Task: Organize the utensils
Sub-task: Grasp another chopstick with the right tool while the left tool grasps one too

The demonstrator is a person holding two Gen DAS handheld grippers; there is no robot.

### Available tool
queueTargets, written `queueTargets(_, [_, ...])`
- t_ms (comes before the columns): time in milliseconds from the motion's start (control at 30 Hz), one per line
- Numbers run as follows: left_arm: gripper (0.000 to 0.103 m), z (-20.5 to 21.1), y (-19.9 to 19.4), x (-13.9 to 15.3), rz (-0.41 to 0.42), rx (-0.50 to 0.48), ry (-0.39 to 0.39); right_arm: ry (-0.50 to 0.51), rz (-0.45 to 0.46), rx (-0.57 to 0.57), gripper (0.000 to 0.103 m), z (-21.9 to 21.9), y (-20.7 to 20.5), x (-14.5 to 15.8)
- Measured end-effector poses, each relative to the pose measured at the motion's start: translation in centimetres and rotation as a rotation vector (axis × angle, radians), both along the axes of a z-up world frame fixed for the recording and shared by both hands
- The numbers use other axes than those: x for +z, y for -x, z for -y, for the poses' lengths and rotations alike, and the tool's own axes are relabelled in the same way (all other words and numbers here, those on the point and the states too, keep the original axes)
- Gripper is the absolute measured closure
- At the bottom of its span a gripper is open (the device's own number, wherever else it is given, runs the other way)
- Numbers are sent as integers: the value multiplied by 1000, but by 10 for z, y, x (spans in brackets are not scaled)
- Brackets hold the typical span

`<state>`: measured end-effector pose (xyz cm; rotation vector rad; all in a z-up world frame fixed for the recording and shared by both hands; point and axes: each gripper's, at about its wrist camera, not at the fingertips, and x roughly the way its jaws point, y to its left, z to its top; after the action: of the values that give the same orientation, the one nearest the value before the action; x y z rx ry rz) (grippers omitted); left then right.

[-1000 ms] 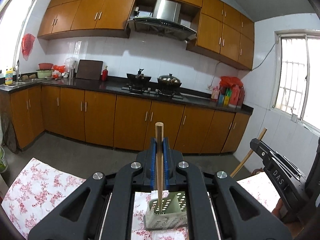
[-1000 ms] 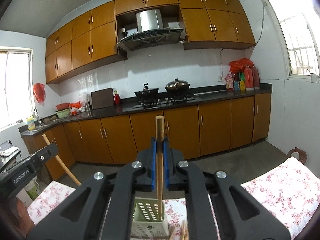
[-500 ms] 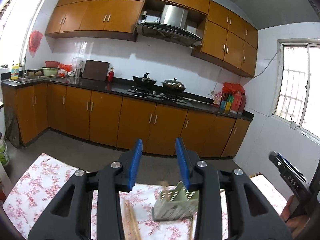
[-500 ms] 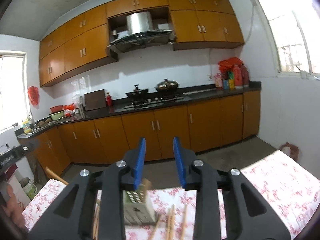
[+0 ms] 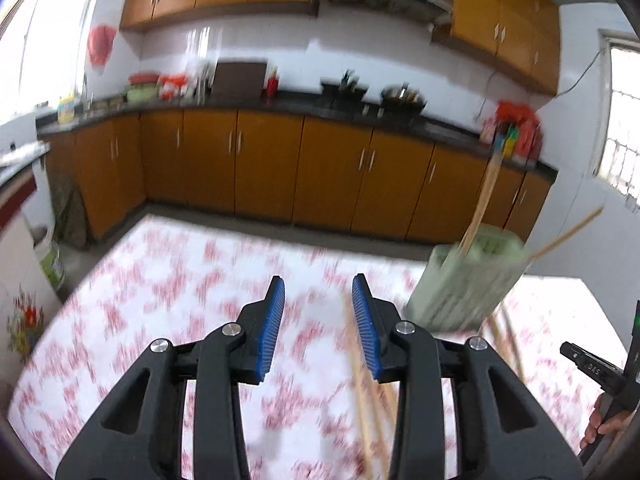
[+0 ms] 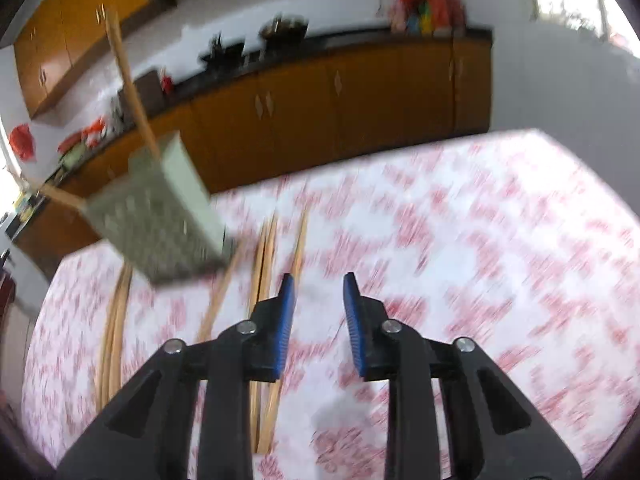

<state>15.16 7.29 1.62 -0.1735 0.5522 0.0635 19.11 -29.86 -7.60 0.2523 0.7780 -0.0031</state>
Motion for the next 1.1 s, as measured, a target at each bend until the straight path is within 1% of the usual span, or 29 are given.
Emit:
queueTargets(100, [67,-3,-2,-23,-68,4,25,8,-47,45,79,-15,-9,-16])
queueTargets(233, [67,0,2,-46,-118,-11,23,52,-103,70,79,-30,-16,-36])
queueTargets(300, [67,2,2,-52,-134,-25,23,71,-128,72,81,-34,-18,-44])
queueTargets(333, [67,4,2,-56,-142,-37,22,86,-114,72,83,-36,-18,-44])
queueTargets(367, [67,5,2,-58,-148,-46,23,118,-115,72,90,-38,-17,-46])
queueTargets(400, [67,6,4,-61,-155,-56,26,137,-116,66,95,-37,-16,-46])
queueTargets(433, [67,8,3,-63,-162,-65,30,136,-117,56,95,-33,-16,-46])
queueTargets(533, [67,14,2,-72,-191,-100,43,119,-126,-49,95,-7,-15,-44])
queueTargets(567, [67,17,2,-75,-202,-115,44,96,-127,-95,95,5,-15,-45])
queueTargets(633, [67,24,2,-81,-223,-138,38,68,-130,-131,95,18,-13,-45])
queueTargets(733, [67,36,0,-92,-258,-168,28,71,-131,-133,95,24,-9,-46])
queueTargets(867, [68,49,-4,-102,-289,-178,5,98,-123,-121,95,20,-4,-46])
queueTargets(1100, [80,58,-12,-114,-327,-171,-52,99,-123,-111,95,22,-9,-46])
